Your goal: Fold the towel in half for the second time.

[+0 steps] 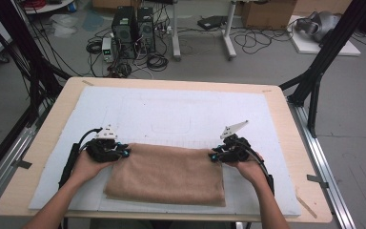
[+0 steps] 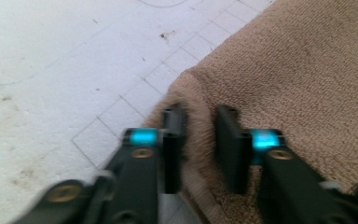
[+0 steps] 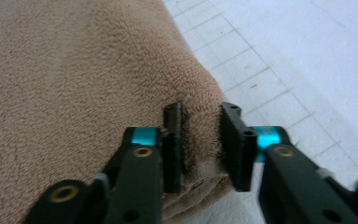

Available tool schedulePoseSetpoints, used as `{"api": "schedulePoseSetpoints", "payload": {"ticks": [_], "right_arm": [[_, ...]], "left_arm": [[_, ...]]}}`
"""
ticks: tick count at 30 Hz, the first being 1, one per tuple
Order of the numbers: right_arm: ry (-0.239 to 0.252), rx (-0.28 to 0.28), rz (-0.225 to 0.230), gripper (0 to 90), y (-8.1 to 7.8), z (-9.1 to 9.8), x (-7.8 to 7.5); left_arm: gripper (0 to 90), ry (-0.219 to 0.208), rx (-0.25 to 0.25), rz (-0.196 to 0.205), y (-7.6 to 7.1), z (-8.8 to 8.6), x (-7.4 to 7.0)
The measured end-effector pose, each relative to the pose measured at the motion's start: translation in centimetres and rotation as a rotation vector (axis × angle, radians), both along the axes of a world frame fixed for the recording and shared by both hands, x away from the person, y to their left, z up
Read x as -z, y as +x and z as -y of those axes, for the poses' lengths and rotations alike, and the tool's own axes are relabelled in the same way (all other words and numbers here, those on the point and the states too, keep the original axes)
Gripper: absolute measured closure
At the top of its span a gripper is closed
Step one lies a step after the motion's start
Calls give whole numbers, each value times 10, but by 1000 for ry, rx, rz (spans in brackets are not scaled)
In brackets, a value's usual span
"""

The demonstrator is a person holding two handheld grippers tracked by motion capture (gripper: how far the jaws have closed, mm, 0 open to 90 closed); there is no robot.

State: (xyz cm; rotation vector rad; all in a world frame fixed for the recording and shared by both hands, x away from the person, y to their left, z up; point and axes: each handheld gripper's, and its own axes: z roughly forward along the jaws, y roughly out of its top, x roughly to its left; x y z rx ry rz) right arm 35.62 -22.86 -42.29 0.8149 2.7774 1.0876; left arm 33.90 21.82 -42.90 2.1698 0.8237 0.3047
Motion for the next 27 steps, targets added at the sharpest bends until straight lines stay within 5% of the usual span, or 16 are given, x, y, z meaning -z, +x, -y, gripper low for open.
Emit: {"api": "schedulePoseSetpoints", "payload": {"ticks": [5, 9, 19, 21, 22, 24, 27], "right_arm": [[28, 10, 35, 773, -2, 3, -12], [53, 23, 69, 777, 1, 2, -23], [42, 75, 116, 783, 31, -1, -46], [34, 112, 159, 748, 42, -2, -50], [23, 176, 172, 680, 51, -3, -50], [-7, 250, 180, 627, 62, -2, -49], [28, 252, 175, 615, 64, -3, -48]], "left_arm": [[829, -24, -33, 48, -5, -3, -10], [831, -88, -87, 77, -4, -9, -19], [831, -150, -192, 137, 19, -8, -38], [826, -142, -217, 145, 31, -4, -35], [796, -121, -239, 151, 35, -2, -34], [669, -126, -274, 129, 43, -2, -30], [625, -132, -260, 130, 44, -5, -30]]}}
